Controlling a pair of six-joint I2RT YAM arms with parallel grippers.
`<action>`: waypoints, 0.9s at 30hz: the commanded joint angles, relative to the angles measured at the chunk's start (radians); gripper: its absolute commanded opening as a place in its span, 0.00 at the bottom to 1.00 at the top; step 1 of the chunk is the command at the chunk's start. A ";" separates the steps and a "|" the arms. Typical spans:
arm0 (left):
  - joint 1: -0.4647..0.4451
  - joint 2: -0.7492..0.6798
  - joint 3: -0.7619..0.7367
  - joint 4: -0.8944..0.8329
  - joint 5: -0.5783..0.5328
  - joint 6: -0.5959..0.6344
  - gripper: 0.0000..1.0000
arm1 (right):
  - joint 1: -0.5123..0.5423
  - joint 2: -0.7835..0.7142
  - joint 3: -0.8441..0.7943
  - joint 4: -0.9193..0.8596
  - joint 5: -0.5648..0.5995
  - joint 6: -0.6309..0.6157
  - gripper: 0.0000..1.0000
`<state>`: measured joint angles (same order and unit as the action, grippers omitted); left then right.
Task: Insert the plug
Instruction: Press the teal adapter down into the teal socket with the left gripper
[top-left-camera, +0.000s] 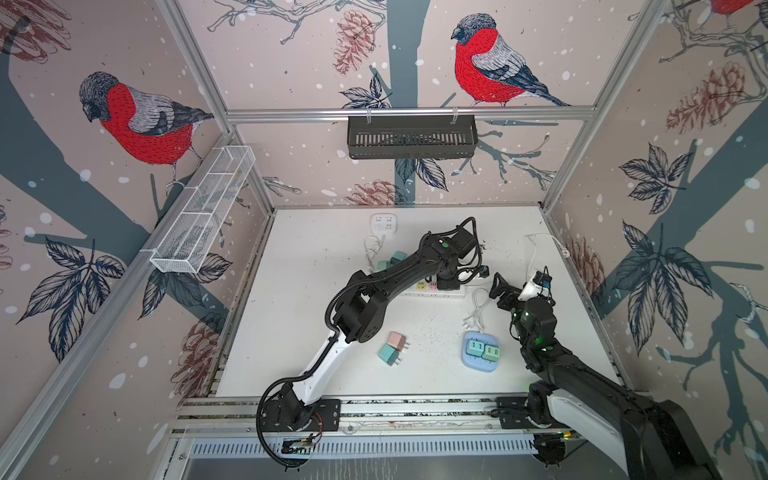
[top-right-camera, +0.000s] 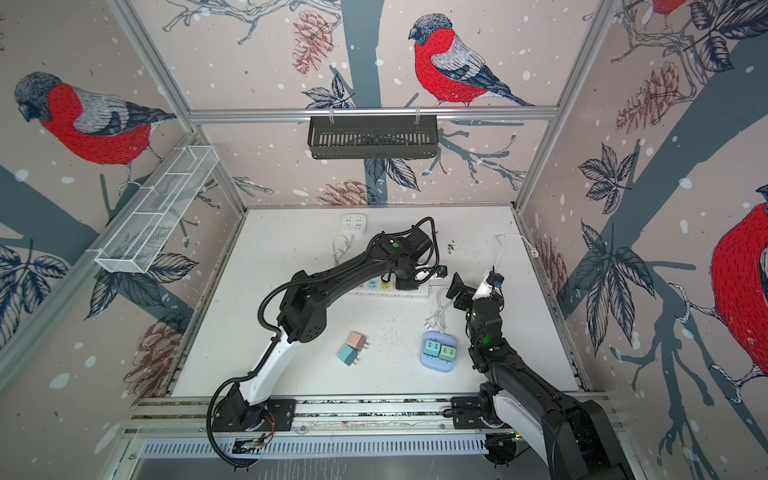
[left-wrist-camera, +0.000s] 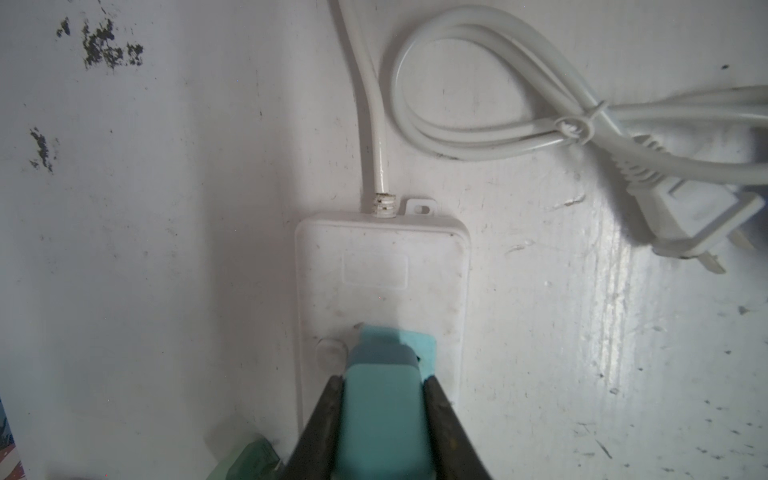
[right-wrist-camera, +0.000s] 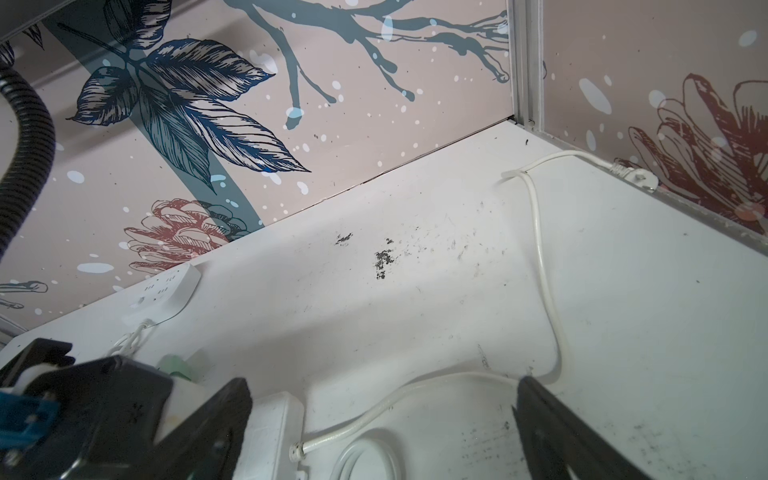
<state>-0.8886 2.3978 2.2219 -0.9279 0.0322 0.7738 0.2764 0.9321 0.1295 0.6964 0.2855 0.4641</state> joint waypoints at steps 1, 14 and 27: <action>-0.003 0.005 0.005 -0.039 0.021 0.002 0.00 | 0.000 0.002 0.007 0.021 0.002 -0.006 1.00; 0.051 0.080 0.094 -0.061 0.080 0.028 0.00 | 0.000 0.006 0.009 0.020 0.001 -0.006 1.00; 0.070 0.136 0.179 -0.171 0.154 0.043 0.00 | -0.001 0.011 0.012 0.017 0.001 -0.006 1.00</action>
<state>-0.8196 2.5164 2.3901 -0.9974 0.1799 0.7853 0.2764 0.9421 0.1360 0.6964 0.2855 0.4644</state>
